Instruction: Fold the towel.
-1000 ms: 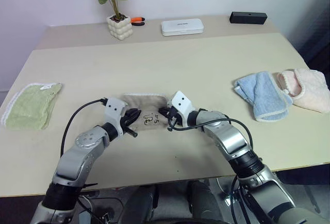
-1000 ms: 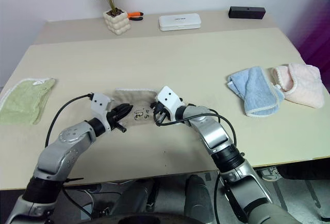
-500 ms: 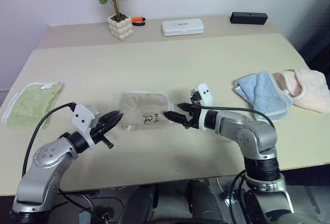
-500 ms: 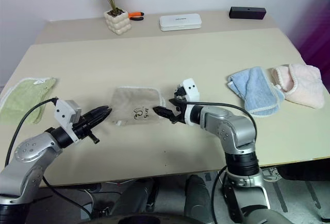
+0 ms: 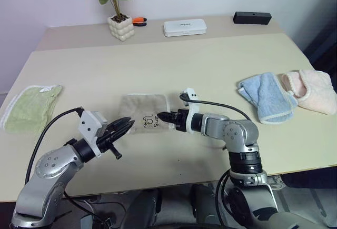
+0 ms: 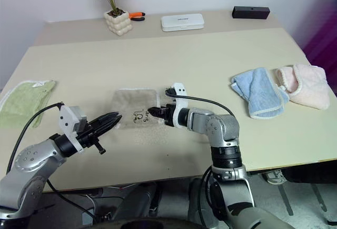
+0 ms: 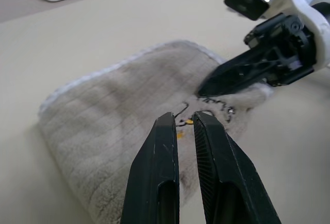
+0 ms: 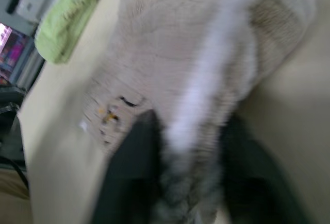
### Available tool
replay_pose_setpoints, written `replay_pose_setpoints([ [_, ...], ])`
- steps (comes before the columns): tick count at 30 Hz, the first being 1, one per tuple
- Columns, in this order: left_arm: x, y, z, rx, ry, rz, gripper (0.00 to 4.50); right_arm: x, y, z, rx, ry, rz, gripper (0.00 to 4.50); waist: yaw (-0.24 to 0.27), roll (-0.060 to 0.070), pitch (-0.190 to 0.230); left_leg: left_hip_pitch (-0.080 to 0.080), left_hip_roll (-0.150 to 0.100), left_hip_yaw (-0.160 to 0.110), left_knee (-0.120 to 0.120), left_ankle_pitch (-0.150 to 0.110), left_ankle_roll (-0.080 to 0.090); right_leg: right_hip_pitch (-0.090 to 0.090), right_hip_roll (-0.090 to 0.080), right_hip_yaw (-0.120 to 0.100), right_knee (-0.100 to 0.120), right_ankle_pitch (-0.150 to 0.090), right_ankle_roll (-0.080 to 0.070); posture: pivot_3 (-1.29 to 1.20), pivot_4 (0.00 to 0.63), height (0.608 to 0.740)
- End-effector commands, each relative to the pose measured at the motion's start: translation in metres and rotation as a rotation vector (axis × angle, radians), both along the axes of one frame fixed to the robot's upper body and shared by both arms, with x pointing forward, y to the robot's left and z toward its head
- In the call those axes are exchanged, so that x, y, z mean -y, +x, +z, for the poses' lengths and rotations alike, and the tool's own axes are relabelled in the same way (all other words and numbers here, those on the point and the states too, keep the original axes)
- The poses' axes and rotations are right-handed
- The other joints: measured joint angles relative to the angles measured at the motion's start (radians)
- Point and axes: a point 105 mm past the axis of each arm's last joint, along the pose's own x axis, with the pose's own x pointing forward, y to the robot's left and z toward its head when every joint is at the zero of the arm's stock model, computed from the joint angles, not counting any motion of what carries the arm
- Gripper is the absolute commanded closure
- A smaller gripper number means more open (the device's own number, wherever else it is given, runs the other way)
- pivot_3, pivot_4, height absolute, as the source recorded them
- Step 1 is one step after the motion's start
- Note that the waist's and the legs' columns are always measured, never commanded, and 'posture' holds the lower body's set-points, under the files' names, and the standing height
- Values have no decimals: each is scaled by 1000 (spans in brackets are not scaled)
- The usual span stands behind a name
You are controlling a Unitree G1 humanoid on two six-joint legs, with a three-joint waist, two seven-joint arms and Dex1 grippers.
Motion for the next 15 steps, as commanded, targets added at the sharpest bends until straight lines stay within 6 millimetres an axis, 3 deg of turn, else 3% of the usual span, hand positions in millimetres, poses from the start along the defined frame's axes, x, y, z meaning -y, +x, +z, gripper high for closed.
replay_pose_setpoints([
  [1, 6, -4, 4, 23, 4, -17, 3958, 4, 5, 30, 85, 83, -25, 4487, 0, 0, 0, 0, 0, 0, 0, 0, 0, 0, 0, 0, 0, 0, 0, 0, 150, 740],
  [4, 9, -3, 4, 27, 6, -24, 3958, 30, 14, 61, 227, 122, -131, 4487, 3, 0, 0, 0, 0, 0, 0, 0, 0, 0, 0, 0, 0, 0, 0, 0, 150, 740],
  [6, 13, 4, 4, 37, 1, -38, 3958, 78, 27, 97, 347, 168, -321, 4487, 9, 1, 0, 0, 0, 0, 0, 0, 0, 0, 0, 0, 0, 0, 0, 0, 150, 740],
  [9, 22, 13, 4, 45, -10, -75, 3958, 138, 31, 129, 440, 197, -538, 4487, 16, 1, 1, -1, -1, 0, 1, -1, 2, 1, -1, 0, 0, 0, 0, 0, 150, 740],
  [12, 38, 22, 3, 50, -23, -150, 3958, 199, 26, 152, 495, 220, -768, 4487, 11, 1, 0, 0, -1, 0, 0, -1, 2, 1, 0, 0, 0, 0, 0, 0, 150, 740],
  [15, 48, 31, 4, 59, -26, -203, 3958, 236, 15, 149, 466, 227, -920, 4487, 5, 2, 0, 0, 1, 3, 0, 0, 0, 0, 0, 0, 0, 0, 0, 0, 150, 740],
])
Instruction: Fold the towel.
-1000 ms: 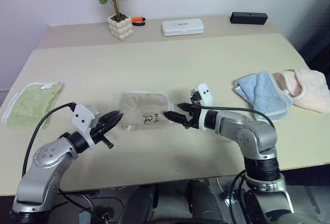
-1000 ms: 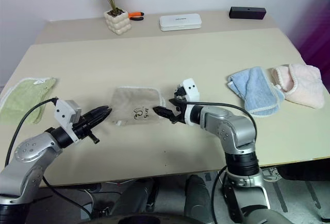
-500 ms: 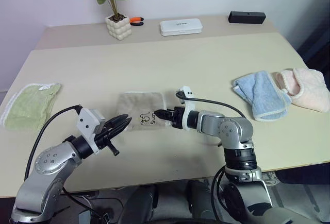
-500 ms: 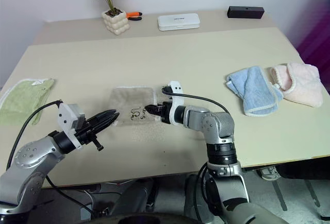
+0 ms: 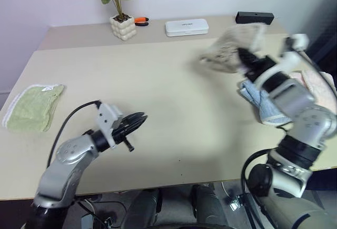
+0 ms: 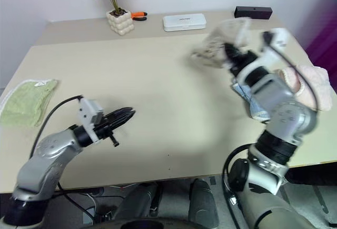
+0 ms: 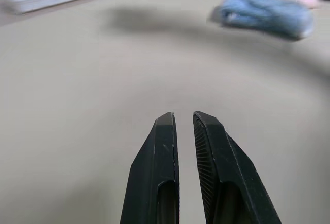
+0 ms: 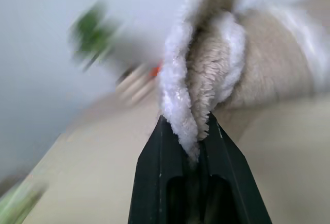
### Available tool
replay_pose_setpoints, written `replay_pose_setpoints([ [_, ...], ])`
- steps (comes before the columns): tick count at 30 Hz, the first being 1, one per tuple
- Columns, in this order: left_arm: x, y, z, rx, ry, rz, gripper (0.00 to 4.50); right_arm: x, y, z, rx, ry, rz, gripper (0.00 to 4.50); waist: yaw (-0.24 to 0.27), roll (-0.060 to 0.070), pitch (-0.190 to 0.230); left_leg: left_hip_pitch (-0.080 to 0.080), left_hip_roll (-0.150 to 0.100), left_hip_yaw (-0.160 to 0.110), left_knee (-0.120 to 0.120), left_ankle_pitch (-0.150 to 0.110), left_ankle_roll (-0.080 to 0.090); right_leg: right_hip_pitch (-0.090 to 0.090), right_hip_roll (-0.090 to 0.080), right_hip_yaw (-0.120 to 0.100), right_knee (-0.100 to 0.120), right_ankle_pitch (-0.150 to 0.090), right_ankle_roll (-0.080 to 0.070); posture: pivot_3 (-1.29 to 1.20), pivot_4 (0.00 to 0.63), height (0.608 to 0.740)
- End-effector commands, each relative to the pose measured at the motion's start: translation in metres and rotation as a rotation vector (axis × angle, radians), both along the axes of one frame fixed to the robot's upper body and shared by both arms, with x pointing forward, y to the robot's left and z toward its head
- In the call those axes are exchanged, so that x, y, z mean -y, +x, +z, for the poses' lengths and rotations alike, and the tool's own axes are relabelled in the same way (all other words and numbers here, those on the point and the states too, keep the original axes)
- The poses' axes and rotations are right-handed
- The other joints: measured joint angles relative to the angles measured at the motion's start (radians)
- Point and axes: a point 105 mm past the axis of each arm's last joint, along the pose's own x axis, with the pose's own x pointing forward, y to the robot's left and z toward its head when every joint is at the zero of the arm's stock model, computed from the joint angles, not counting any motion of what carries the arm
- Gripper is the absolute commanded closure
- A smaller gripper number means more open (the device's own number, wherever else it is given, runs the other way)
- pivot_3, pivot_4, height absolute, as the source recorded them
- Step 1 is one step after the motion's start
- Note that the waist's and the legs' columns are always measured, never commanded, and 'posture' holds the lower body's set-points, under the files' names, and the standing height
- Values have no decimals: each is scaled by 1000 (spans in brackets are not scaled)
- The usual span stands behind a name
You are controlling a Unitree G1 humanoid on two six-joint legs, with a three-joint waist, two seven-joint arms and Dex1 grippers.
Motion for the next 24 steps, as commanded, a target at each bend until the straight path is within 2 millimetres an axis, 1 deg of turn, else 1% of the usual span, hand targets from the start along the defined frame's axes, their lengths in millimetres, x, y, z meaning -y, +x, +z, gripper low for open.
replay_pose_setpoints([
  [1, 12, 6, 4, 38, 2, -68, 3958, 38, -20, -1, -11, 51, -155, 4487, -4, 1, -1, 0, 1, 2, 0, 0, 0, -1, 0, 0, 0, 0, 0, 0, 150, 740],
  [3, 16, 10, 4, 42, 1, -90, 3958, 53, -30, -17, -70, 54, -218, 4487, -6, 1, -1, 0, 1, 2, 0, 0, 0, -1, 0, 0, 0, 0, 0, 0, 150, 740],
  [4, 17, 11, 3, 43, 2, -100, 3958, 59, -36, -28, -108, 63, -245, 4487, -5, 2, -1, 0, 1, 3, 0, 0, 0, -1, 0, 0, 0, 0, 0, 0, 150, 740],
  [5, 18, 11, 2, 40, 3, -109, 3958, 67, -44, -48, -183, 74, -287, 4487, -6, 2, -1, 0, 1, 3, 0, 0, 0, -1, 0, 0, 0, 0, 0, 0, 150, 740],
  [7, 19, 11, 0, 36, 8, -123, 3958, 75, -57, -76, -298, 77, -343, 4487, -4, 2, -1, 0, 1, 4, 0, -1, 1, -1, -1, 1, 0, 0, 0, 0, 150, 740],
  [8, 20, 11, -2, 32, 12, -128, 3958, 78, -63, -86, -346, 67, -367, 4487, -4, 2, -1, 0, 1, 4, 0, -1, 2, -1, -1, 1, 0, 0, 0, 0, 150, 740],
  [10, 21, 10, -4, 29, 17, -136, 3958, 81, -69, -94, -379, 62, -386, 4487, -4, 4, -1, 0, 1, 4, 1, -2, 3, -1, -1, 2, 1, 0, 0, 0, 150, 740],
  [12, 23, 8, -6, 25, 19, -142, 3958, 84, -71, -93, -373, 62, -391, 4487, -6, 5, -1, 0, 1, 4, 1, -2, 4, -1, -1, 2, 1, 0, 0, 0, 150, 740],
  [15, 21, 7, -7, 17, 16, -143, 3958, 89, -74, -79, -322, 11, -418, 3497, -4, 5, -2, 1, 1, 4, 1, -2, 4, 0, 0, 2, 1, 1, 0, 0, 150, 740],
  [18, 20, 7, -9, 11, 17, -139, 3958, 103, -79, -62, -269, -94, -530, 1982, 2, 5, -2, 1, 1, 4, 1, -2, 4, 0, 0, 2, 0, 1, 0, 0, 150, 740],
  [19, 17, 9, -10, 10, 17, -123, 3958, 107, -81, -55, -243, -144, -566, 1569, 4, 5, -2, 1, 1, 4, 1, -2, 4, 0, 0, 2, 0, 1, 0, 0, 150, 740],
  [22, 9, 17, -9, 15, -8, -55, 3958, 116, -85, -38, -186, -291, -638, 1569, 3, 5, -2, 1, 1, 5, 2, -2, 4, 1, 0, 2, 0, 1, 0, 0, 150, 740],
  [24, -5, 29, -4, 26, -44, 36, 3958, 120, -86, -23, -135, -402, -691, 1569, 3, 5, -2, 1, 1, 5, 2, -2, 4, 1, 0, 2, 1, 1, 0, 0, 150, 740],
])
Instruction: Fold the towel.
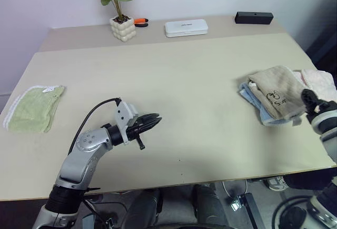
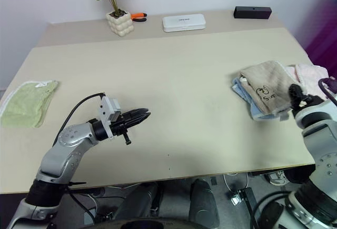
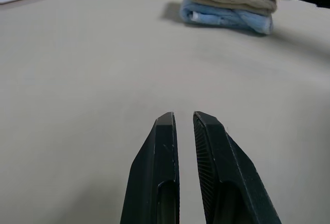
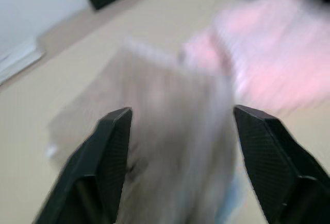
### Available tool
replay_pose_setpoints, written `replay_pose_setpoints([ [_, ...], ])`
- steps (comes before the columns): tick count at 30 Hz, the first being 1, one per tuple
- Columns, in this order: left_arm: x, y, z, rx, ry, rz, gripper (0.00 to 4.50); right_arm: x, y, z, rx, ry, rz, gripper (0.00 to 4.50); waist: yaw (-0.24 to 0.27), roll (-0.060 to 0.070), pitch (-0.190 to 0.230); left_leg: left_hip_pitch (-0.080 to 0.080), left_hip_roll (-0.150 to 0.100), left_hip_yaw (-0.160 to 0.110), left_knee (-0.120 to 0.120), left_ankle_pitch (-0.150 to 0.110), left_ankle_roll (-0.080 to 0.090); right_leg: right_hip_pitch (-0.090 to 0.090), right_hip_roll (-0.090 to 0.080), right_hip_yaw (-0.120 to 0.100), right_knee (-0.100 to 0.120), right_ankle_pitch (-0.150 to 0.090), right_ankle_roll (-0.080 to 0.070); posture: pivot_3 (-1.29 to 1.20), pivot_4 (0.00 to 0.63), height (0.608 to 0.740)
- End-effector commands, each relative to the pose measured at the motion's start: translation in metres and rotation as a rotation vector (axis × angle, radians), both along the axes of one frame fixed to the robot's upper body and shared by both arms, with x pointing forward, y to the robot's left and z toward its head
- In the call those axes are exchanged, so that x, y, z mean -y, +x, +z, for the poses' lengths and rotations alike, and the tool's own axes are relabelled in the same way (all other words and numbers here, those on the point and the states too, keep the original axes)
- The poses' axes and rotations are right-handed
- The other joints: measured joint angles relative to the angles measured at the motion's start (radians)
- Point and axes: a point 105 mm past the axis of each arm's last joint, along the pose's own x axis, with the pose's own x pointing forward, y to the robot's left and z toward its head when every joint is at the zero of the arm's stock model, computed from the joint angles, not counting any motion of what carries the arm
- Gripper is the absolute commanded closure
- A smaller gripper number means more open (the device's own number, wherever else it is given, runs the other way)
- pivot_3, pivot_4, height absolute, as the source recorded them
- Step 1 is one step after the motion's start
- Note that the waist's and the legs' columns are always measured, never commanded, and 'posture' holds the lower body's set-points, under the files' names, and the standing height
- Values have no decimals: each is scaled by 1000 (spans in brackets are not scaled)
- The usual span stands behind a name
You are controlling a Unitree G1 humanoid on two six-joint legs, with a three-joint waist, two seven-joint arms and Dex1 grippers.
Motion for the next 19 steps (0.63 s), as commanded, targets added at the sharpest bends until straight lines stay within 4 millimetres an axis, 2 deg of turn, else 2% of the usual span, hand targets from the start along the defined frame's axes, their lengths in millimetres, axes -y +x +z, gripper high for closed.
replay_pose_setpoints([
  [1, -27, 19, 15, 68, -42, 155, 3958, 3, -3, 41, 96, -247, -44, 1569, -1, 0, 0, 0, 0, 0, 0, 0, 0, 0, 0, 0, 0, 0, 0, 0, 150, 740],
  [3, -38, 27, 17, 100, -31, 216, 3958, -3, 1, 54, 116, -347, -11, 1569, -3, 0, 0, 1, 0, 0, 0, 0, 0, 0, 1, 0, 0, 0, 0, 0, 150, 740],
  [5, -56, 32, 20, 133, -4, 291, 3958, -31, 15, 66, 155, -428, 172, 1569, -7, 0, 0, 1, 1, 1, 0, 1, -1, 0, 1, 0, 0, 0, 0, 0, 150, 740],
  [6, -69, 34, 21, 143, 7, 330, 3958, -57, 22, 68, 161, -491, 321, 1569, -8, 0, 0, 1, 1, 1, 0, 1, -1, 0, 1, 0, 0, 0, 0, 0, 150, 740],
  [7, -78, 34, 22, 147, 15, 358, 3958, -80, 26, 67, 158, -542, 458, 1569, -10, 0, 0, 1, 1, 1, 0, 1, -1, 0, 1, 0, 0, 0, 0, 0, 150, 740],
  [8, -82, 33, 22, 147, 21, 371, 3958, -94, 27, 63, 149, -570, 550, 1569, -10, 0, 0, 1, 1, 0, 0, 1, -1, 0, 1, 0, 0, 0, 0, 0, 150, 740],
  [10, -89, 30, 21, 141, 38, 385, 3958, -111, 30, 52, 132, -582, 691, 1569, -7, 0, 0, 1, 1, 0, 0, 0, 0, 0, 1, 0, -1, 0, 0, 0, 150, 740],
  [15, -111, 14, 20, 130, 50, 456, 3958, -141, 39, 19, 48, -597, 949, 1569, 1, -2, 1, 0, 0, 0, 1, 0, 0, 2, 0, 0, -2, 0, 1, 0, 150, 740],
  [19, -114, 3, 18, 123, 55, 489, 3958, -145, 47, 8, 30, -587, 1012, 1569, 2, -3, 1, 0, 0, 0, 1, -1, 1, 2, 0, -1, -2, 0, 1, 0, 150, 740],
])
